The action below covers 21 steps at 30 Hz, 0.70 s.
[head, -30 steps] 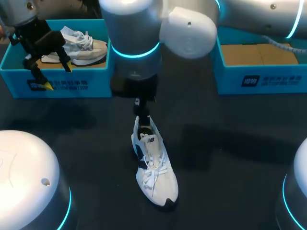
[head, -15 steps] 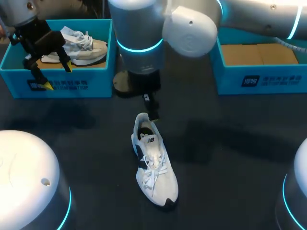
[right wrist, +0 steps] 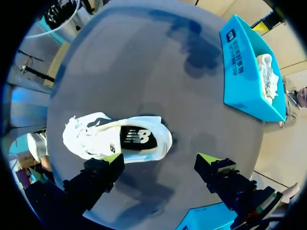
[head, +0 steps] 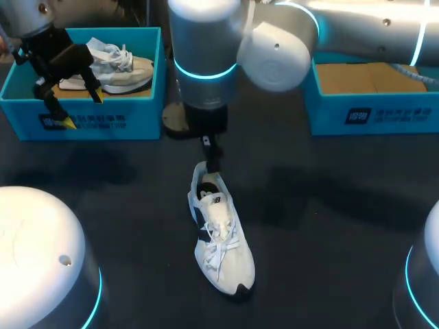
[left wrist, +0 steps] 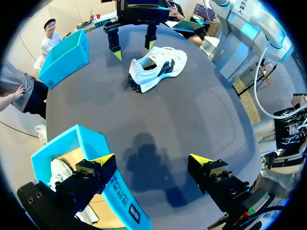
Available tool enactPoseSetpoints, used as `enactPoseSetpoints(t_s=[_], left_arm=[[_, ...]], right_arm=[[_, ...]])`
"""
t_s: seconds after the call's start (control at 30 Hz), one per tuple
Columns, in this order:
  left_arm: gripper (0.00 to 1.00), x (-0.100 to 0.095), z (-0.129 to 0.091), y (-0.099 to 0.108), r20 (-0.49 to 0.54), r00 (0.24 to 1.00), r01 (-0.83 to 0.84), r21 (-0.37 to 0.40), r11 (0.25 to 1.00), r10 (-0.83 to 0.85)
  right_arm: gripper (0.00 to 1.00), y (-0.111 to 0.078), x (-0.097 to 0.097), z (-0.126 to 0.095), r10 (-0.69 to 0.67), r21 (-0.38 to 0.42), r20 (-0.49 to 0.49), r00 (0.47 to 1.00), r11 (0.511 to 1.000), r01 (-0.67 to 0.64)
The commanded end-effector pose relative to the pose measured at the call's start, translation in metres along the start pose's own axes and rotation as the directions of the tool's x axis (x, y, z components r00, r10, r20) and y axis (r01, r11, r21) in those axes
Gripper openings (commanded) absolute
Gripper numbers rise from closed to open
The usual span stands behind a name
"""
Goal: Take the shoe out of the shoebox, open the shoe tongue, remove and reinsert the insole, then place the shoe into the shoebox
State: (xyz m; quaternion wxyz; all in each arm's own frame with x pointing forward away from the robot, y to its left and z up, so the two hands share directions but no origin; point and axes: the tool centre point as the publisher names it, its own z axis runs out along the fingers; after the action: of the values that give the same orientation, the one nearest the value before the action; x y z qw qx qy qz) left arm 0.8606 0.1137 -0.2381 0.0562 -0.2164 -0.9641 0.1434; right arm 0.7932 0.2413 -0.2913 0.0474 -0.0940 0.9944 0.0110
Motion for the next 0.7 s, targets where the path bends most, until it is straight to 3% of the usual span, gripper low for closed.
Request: enactPoseSetpoints(t_s=[0.03, 0.47, 0.7], left_arm=[[1.0, 0.0, 0.0, 0.0, -0.001, 1.0, 0.0, -0.002, 1.0, 0.0], [1.0, 0.0, 0.0, 0.0, -0.001, 1.0, 0.0, -0.002, 1.0, 0.0], [1.0, 0.0, 0.0, 0.0, -0.001, 1.0, 0.0, -0.002, 1.0, 0.0]], right_arm=[[1.0, 0.003, -0.005, 0.017, -0.019, -0.011, -0.008, 1.0, 1.0, 0.019], [1.0, 0.01, -0.01, 0.054, -0.043, -0.042, 0.004, 0.999, 0.998, 0.043], [1.0, 0.004, -0.016, 0.075, -0.048, -0.043, 0.007, 0.999, 0.998, 0.048]])
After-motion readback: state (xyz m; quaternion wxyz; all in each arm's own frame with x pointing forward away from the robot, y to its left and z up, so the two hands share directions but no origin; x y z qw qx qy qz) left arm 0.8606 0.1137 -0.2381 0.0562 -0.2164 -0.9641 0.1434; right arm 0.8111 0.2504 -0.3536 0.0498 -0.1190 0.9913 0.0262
